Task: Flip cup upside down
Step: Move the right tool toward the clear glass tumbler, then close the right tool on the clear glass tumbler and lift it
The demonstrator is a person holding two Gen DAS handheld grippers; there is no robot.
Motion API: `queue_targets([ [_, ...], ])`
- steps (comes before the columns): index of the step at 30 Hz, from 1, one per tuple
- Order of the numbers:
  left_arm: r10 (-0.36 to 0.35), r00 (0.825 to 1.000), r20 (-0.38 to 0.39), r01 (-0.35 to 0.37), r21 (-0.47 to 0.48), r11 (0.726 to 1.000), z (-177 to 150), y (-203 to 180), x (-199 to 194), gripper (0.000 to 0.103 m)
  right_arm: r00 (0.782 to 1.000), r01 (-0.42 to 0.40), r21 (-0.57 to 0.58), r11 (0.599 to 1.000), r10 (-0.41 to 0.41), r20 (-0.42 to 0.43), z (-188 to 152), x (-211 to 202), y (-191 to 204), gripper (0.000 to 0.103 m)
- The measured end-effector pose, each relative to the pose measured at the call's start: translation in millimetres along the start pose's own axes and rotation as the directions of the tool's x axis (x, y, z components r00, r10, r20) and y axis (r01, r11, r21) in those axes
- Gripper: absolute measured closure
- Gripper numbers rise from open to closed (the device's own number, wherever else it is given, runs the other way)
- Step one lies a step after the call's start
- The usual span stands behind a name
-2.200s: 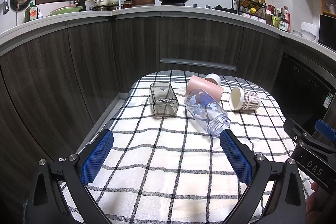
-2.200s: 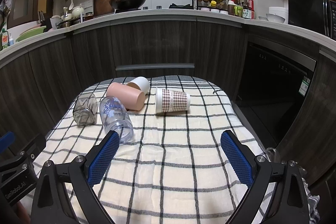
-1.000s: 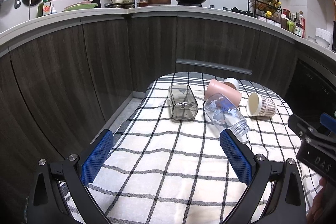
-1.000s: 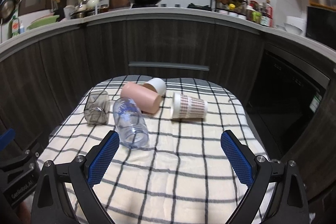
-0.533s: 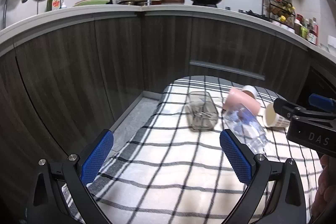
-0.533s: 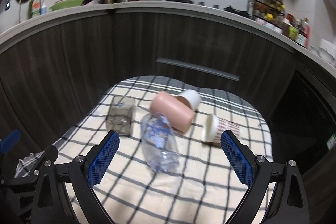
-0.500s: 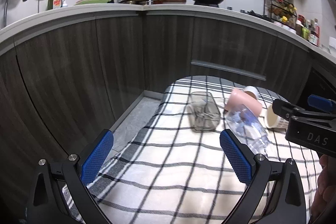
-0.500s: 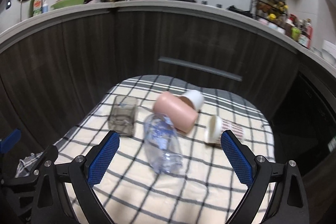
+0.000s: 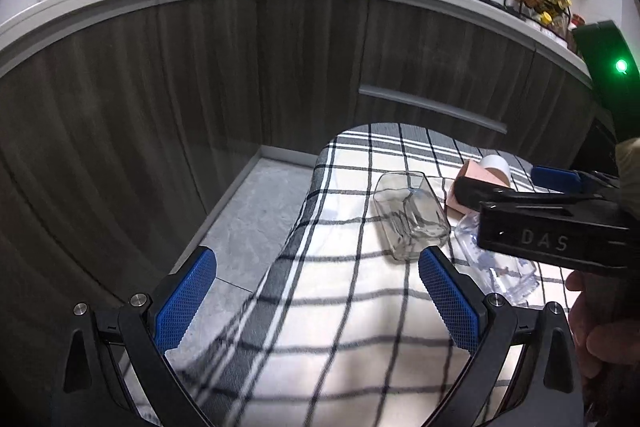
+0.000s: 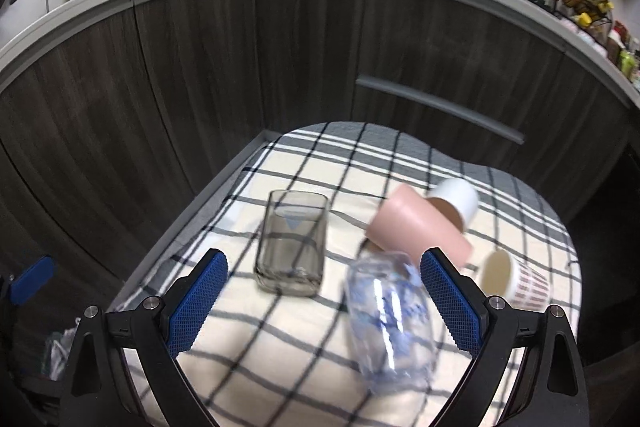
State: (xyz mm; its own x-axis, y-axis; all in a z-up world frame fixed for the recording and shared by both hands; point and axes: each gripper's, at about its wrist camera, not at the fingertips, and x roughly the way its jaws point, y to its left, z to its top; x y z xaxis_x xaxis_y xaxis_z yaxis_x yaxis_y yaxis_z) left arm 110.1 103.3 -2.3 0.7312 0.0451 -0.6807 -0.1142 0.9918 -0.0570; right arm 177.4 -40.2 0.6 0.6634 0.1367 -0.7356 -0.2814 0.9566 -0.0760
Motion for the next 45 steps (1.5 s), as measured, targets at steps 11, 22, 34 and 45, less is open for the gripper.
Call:
queue_targets([
  [11,-0.031,0.996,-0.087,0.032,0.009,0.999,13,15,53,0.000,0.988,-0.005,-0.009,1.000,0.004,-0.154,30,77,22,0.006],
  [22,-0.030,0.987,-0.156,0.025,-0.031,0.999,6,25,78,0.000,0.969,0.033,-0.051,0.998,-0.045,-0.243,25,129,36,0.006],
  [34,-0.029,0.986,-0.165,0.022,-0.045,0.999,4,30,82,0.000,0.960,0.028,-0.018,0.999,-0.032,-0.277,17,145,33,0.034],
  [45,-0.040,0.993,-0.111,0.037,-0.022,0.999,1,26,37,0.000,0.977,0.009,0.020,1.000,-0.005,-0.215,14,86,27,0.036],
])
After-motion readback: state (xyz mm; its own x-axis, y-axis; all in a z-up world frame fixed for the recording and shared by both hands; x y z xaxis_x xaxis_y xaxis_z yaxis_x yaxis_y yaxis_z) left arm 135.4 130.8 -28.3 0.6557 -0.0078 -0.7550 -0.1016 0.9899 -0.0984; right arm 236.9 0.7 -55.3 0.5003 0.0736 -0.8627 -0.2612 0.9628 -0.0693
